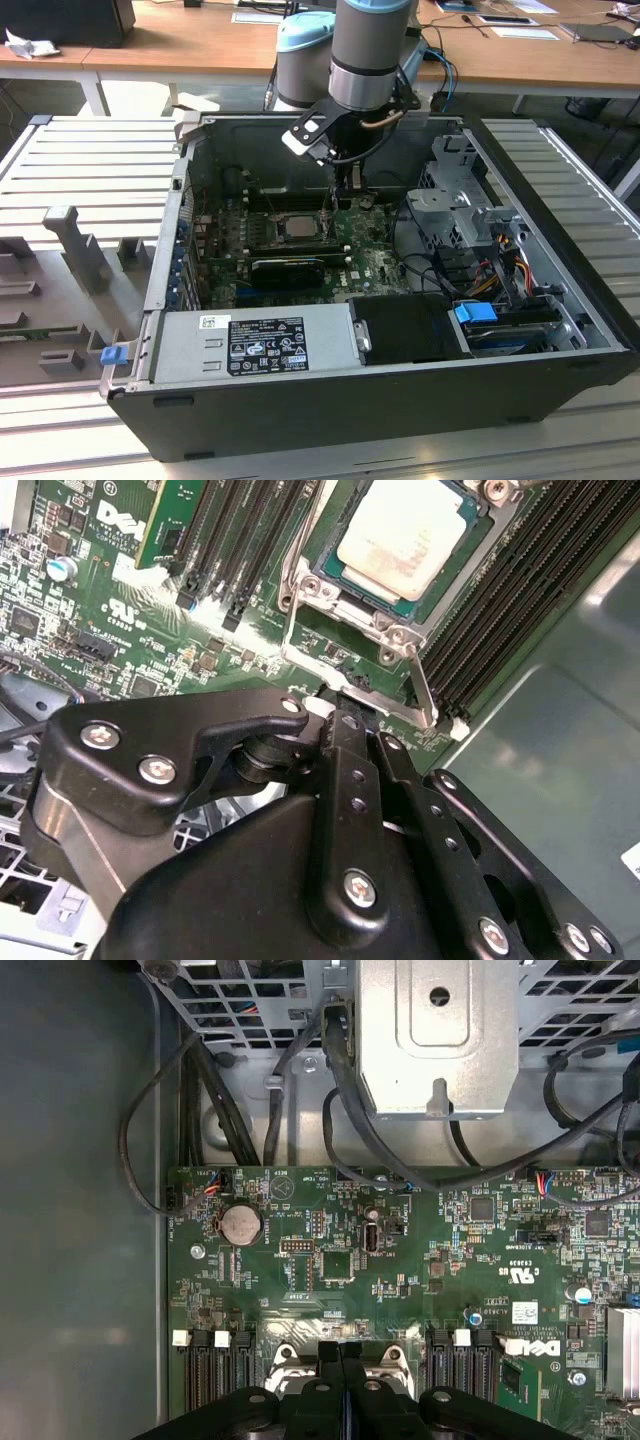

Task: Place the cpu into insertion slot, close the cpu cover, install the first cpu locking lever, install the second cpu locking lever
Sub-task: 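Close the cpu cover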

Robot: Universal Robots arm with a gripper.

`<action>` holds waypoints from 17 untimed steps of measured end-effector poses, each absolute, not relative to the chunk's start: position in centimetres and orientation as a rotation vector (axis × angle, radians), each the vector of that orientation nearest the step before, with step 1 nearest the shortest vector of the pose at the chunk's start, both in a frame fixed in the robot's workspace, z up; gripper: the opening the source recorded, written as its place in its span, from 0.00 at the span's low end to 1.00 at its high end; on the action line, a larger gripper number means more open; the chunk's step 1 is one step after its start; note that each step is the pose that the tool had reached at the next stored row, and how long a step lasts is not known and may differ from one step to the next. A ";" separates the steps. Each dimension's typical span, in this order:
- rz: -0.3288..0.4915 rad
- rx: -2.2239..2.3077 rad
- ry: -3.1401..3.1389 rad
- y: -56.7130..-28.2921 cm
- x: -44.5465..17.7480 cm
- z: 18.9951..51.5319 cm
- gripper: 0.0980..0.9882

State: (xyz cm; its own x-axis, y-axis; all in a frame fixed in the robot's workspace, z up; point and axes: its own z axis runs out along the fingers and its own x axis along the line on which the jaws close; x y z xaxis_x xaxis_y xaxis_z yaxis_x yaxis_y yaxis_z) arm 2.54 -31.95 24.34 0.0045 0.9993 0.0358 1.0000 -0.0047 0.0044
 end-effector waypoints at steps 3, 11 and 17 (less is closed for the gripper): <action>-0.044 -2.211 -2.201 -32.0 2.4 24.3 0.01; -0.045 -2.211 -2.201 -32.0 0.8 24.2 0.01; -0.045 -2.207 -2.205 -32.0 -1.4 23.2 0.01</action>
State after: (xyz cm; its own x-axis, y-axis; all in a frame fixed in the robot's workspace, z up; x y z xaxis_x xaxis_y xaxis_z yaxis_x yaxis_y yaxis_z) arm -1.35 -31.96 23.22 0.0010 0.9994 0.0358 1.0000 -0.0011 0.0047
